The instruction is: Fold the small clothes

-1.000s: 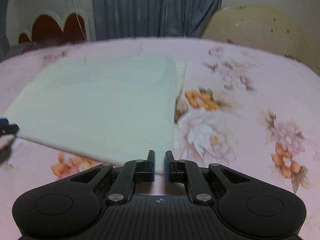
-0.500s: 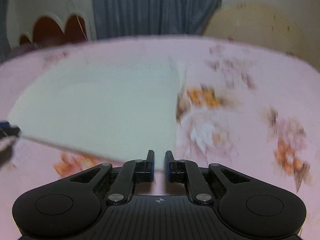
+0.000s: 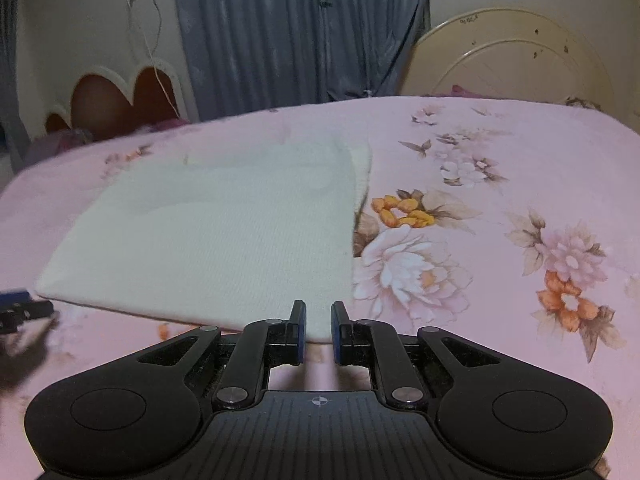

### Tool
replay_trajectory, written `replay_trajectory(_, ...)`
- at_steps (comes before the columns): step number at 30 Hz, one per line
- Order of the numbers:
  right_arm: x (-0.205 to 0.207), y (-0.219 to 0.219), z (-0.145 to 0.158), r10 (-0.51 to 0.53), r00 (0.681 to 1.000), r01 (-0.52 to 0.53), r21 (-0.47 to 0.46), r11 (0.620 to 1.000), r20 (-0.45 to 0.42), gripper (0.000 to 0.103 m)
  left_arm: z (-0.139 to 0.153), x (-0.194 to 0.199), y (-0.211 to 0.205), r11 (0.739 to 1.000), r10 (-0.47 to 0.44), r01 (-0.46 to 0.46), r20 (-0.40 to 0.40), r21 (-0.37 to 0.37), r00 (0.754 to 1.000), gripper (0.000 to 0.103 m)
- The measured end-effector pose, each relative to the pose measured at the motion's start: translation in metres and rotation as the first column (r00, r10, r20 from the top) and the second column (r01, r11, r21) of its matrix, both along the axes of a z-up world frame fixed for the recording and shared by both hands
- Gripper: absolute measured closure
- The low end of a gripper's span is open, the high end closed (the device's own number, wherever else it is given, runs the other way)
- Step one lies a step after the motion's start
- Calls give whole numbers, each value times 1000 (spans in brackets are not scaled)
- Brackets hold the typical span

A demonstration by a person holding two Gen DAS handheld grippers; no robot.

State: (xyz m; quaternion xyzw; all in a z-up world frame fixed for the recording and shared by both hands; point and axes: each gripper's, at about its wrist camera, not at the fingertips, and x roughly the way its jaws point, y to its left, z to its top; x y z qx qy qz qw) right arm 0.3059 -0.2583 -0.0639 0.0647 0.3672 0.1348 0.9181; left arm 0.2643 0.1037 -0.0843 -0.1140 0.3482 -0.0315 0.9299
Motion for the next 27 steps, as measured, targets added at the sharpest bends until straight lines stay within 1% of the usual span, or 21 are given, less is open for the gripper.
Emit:
replay_trajectory(1, -1, 3, 1, 6, 1000, -6, 15, 1000, -7, 92, -4, -2, 3, 996, 15, -15, 0, -90, 1000, 36)
replay_trajectory(2, -1, 6, 2, 15, 1000, -14, 33, 999, -12, 91, -10, -2, 6, 983, 46, -45, 3, -180, 999, 36)
replay_trajectory(3, -1, 9, 3, 20, 1000, -20, 46, 999, -13, 79, -13, -1, 10, 967, 77, -74, 4, -242, 997, 36)
replay_trajectory(4, -1, 13, 4, 25, 1000, -25, 59, 998, -7, 68, -17, 2, 15, 942, 115, -107, 7, -317, 993, 36)
replay_trajectory(6, 5, 21, 5, 47, 999, -46, 88, 995, -7, 69, -25, 9, 24, 883, 181, -162, 0, -440, 984, 36)
replay_trajectory(7, 9, 24, 5, 46, 999, -46, 93, 995, -5, 72, -28, 13, 27, 858, 210, -185, -1, -479, 978, 36)
replay_trajectory(8, 15, 30, 4, 50, 999, -49, 94, 994, -8, 79, -31, 19, 29, 839, 237, -204, 0, -505, 972, 36)
replay_trajectory(9, 24, 36, 3, 57, 998, -55, 98, 994, -17, 98, -33, 24, 29, 829, 252, -214, 5, -517, 968, 36)
replay_trajectory(10, 31, 41, 2, 56, 998, -53, 103, 993, -22, 101, -34, 29, 28, 825, 262, -219, 11, -521, 965, 36)
replay_trajectory(13, 56, 61, 1, 75, 997, -72, 116, 991, -19, 101, -36, 41, 27, 820, 293, -233, 35, -523, 955, 37)
replay_trajectory(15, 74, 78, 1, 96, 995, -94, 124, 988, -13, 101, -37, 48, 27, 816, 311, -245, 42, -524, 949, 41)
replay_trajectory(16, 84, 87, 1, 107, 994, -105, 125, 987, -10, 101, -38, 50, 28, 811, 324, -257, 39, -526, 945, 47)
replay_trajectory(17, 93, 96, 1, 117, 993, -116, 124, 986, -8, 101, -39, 53, 30, 801, 343, -275, 32, -532, 939, 53)
replay_trajectory(18, 101, 105, 0, 125, 992, -124, 122, 985, -5, 101, -41, 57, 33, 788, 358, -289, 23, -544, 933, 57)
replay_trajectory(20, 115, 118, -2, 135, 991, -133, 121, 984, -5, 101, -45, 63, 40, 757, 384, -313, 3, -573, 923, 71)
replay_trajectory(21, 122, 124, -3, 138, 990, -136, 121, 983, -5, 101, -48, 64, 43, 737, 396, -325, -10, -593, 918, 75)
replay_trajectory(23, 131, 134, -6, 147, 989, -146, 116, 982, 1, 101, -54, 64, 49, 705, 413, -346, -39, -619, 910, 92)
replay_trajectory(24, 133, 139, -7, 152, 988, -152, 114, 982, 3, 101, -57, 63, 52, 689, 419, -353, -51, -633, 907, 91)
replay_trajectory(25, 136, 142, -8, 161, 987, -160, 110, 981, 5, 101, -58, 61, 53, 685, 416, -349, -49, -640, 908, 92)
replay_trajectory(27, 137, 150, -13, 185, 983, -185, 90, 979, 9, 101, -57, 63, 52, 701, 404, -338, -41, -628, 914, 92)
